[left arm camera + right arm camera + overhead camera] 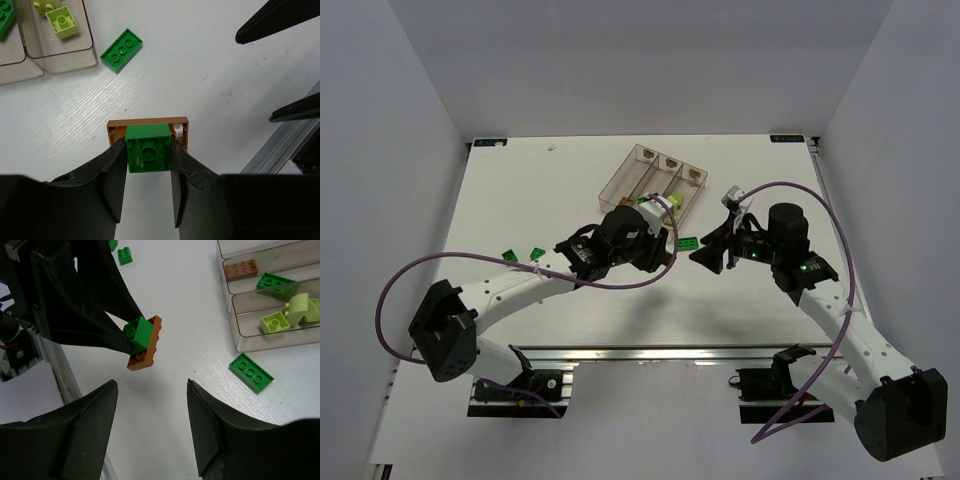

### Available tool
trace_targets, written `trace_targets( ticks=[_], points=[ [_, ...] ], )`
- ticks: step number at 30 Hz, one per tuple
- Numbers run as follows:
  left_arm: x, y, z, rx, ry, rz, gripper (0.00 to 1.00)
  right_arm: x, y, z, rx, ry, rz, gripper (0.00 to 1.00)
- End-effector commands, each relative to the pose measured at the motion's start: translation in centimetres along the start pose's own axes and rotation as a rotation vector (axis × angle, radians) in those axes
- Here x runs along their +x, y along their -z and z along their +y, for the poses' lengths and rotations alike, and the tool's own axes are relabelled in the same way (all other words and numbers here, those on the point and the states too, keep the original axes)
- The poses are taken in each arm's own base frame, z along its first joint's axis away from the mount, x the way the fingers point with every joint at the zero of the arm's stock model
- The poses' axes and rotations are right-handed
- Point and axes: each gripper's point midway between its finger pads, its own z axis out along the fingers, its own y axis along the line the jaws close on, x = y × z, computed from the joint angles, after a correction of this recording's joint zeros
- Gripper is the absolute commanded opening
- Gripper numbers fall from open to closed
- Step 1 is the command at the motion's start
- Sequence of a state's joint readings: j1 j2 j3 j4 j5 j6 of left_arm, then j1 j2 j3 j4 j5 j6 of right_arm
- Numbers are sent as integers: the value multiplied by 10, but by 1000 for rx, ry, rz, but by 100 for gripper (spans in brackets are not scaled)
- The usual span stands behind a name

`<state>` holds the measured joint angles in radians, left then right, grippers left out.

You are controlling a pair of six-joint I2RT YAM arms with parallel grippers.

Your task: Sort the legos into containers by color

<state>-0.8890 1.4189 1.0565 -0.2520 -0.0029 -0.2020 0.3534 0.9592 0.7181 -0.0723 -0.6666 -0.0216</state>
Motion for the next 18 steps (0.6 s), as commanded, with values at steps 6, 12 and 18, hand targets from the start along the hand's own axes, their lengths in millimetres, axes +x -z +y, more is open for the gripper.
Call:
trace_targets(
  ticks=[6, 12, 18],
  points=[
    [-16, 7, -17, 120, -5, -80, 8, 13, -15, 9, -84, -63, 28, 63],
    [-19, 6, -23, 166, 12, -86, 8, 22, -30, 10, -115, -74, 60, 63],
    [-15, 4, -27, 190, 20, -72, 8, 26, -36, 11, -132, -97, 67, 62]
  ],
)
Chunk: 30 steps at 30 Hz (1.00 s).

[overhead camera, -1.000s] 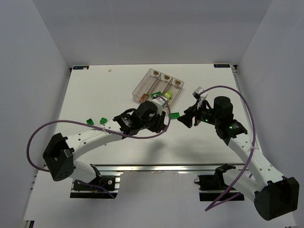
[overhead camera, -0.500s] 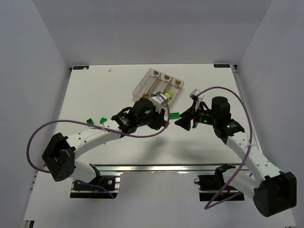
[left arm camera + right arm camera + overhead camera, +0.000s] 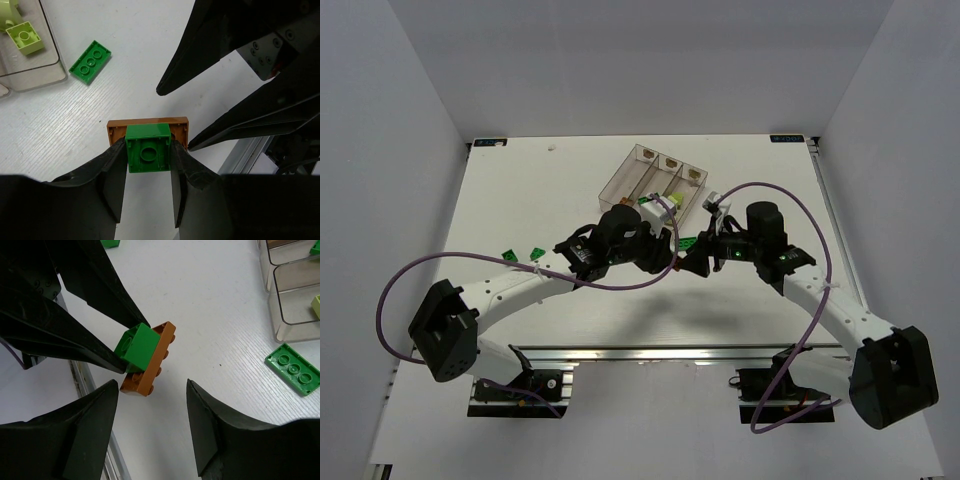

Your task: Sort the legos into containers by color

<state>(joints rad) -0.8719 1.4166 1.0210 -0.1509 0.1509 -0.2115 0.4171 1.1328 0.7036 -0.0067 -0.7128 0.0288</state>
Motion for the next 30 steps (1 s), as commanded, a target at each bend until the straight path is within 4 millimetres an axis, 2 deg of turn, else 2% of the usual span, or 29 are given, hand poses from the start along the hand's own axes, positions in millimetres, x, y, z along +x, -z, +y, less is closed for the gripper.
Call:
trace_targets(
  ticks=[1, 7, 10, 11, 13, 21, 24, 30],
  points=[
    [-9, 5, -8, 42, 5, -30, 7, -10, -4, 4, -29, 16, -35, 62],
    [-10, 6, -13, 72, 8, -36, 8, -8, -6, 1, -26, 3, -31, 59],
    [-11, 6, -15, 79, 10, -42, 8, -5, -9, -1, -28, -13, -17, 51],
    [-13, 7, -15, 81, 11, -49, 8, -4, -10, -1, -34, -16, -13, 44],
    [-13, 8, -15, 79, 10, -54, 8, -2, -12, -1, -43, -26, 1, 37],
    [-16, 9, -16, 83, 8, -70, 8, 0, -13, 2, -68, -43, 12, 30],
    [-16, 9, -15, 80, 8, -71, 8, -2, -12, 4, -75, -40, 8, 20],
    [-18, 11, -10, 53, -1, -79, 8, -4, -10, -4, -17, -5, -2, 17]
  ],
)
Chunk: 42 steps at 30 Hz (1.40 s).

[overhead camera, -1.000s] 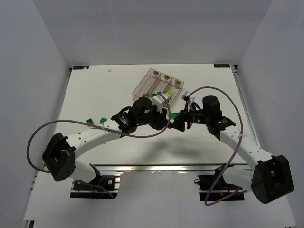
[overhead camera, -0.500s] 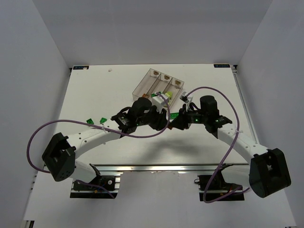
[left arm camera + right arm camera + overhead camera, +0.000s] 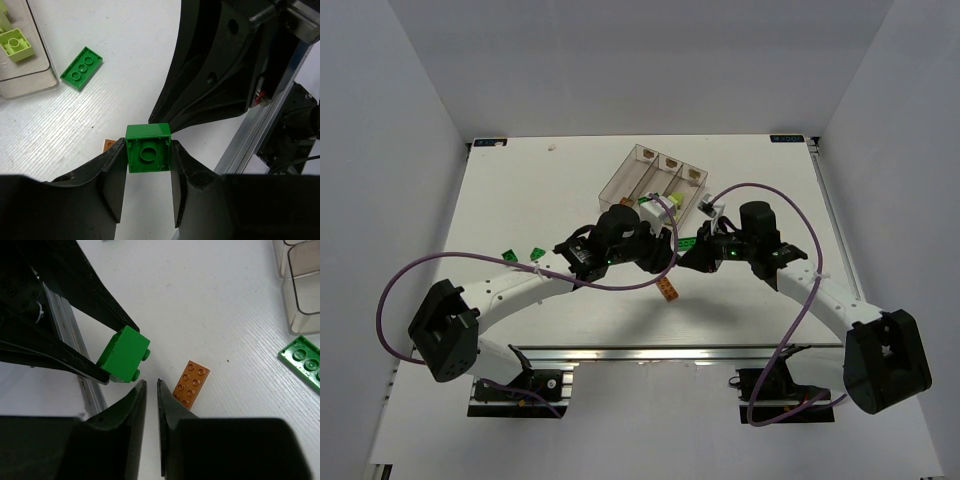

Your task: Sort the legos into containers by color

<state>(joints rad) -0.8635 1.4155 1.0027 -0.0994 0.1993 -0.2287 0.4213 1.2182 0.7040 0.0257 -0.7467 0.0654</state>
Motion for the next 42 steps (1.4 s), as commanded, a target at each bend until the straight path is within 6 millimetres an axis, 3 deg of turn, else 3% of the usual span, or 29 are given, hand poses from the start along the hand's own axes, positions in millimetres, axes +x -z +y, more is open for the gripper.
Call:
trace_targets(
  ticks=[1, 5, 6, 9, 10, 11, 13, 14, 16, 18, 23, 27, 33, 42],
  points=[
    [-15, 13, -3, -6, -18, -54, 8, -18, 4, -2, 33, 76, -41, 20],
    [-25, 23, 17, -118, -7, -95, 8, -7, -3, -14, 73, 82, 8, 48],
    [-30, 27, 24, -148, 3, -111, 8, 7, -7, -19, 74, 74, 61, 50],
    [-43, 43, 39, -217, 32, -164, 8, 22, -20, -27, 104, 83, 152, 55],
    [-43, 49, 52, -293, 40, -171, 8, 22, -22, -35, 157, 99, 166, 58],
    [-48, 57, 53, -311, 39, -190, 8, 27, -29, -30, 156, 128, 190, 62],
    [-52, 68, 59, -356, 42, -207, 8, 38, -39, -40, 238, 161, 251, 73],
    [-55, 75, 64, -392, 43, -225, 8, 41, -49, -31, 232, 193, 279, 77],
    [-62, 93, 65, -423, 41, -264, 8, 54, -58, -42, 315, 209, 335, 89],
    [-75, 115, 67, -465, 42, -330, 8, 62, -71, -44, 353, 230, 377, 89],
    [-87, 139, 65, -480, 42, -415, 9, 76, -82, -57, 469, 273, 433, 90],
    [-83, 133, 64, -467, 39, -390, 9, 81, -79, -68, 531, 285, 446, 89],
    [-76, 123, 64, -454, 38, -354, 10, 95, -80, -69, 512, 262, 491, 84],
    [-69, 114, 67, -458, 33, -319, 10, 114, -81, -61, 442, 230, 559, 62]
  ],
)
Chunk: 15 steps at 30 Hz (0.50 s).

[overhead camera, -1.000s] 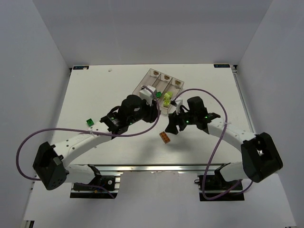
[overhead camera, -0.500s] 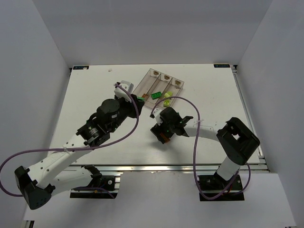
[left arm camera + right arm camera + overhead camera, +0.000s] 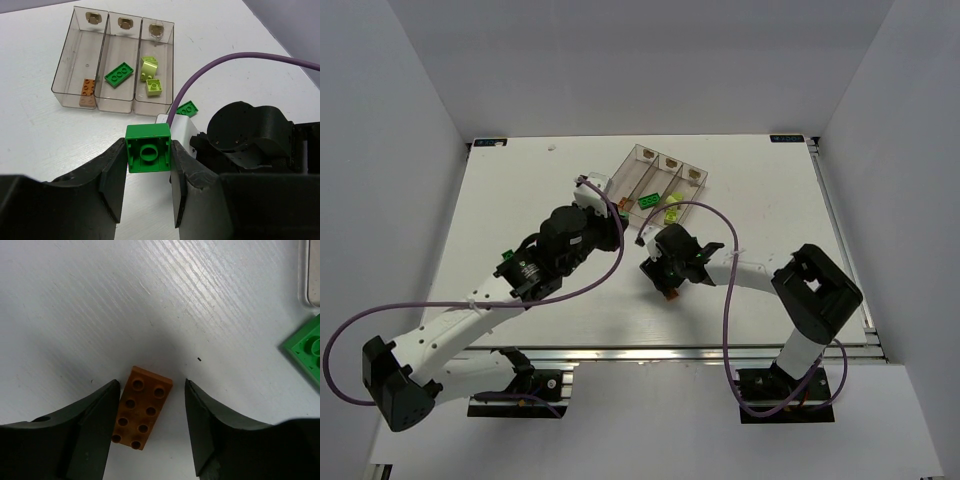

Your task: Sort the legos into containers by color

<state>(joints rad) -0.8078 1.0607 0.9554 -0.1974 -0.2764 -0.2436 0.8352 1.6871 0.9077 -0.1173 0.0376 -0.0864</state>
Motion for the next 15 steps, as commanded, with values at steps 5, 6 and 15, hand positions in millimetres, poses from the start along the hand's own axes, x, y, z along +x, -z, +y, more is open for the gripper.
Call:
trace_targets(
  ticks=[5, 6, 15],
  points=[
    [8, -6, 1, -8, -28, 26, 10, 19, -1, 10, -82, 2, 90, 48],
    [9, -7, 3, -16, -32, 32, 10, 17, 0, 13, -101, -2, 88, 46],
    [7, -25, 22, -58, -12, 42, 10, -1, 20, 5, -111, -12, 25, 17]
  ],
)
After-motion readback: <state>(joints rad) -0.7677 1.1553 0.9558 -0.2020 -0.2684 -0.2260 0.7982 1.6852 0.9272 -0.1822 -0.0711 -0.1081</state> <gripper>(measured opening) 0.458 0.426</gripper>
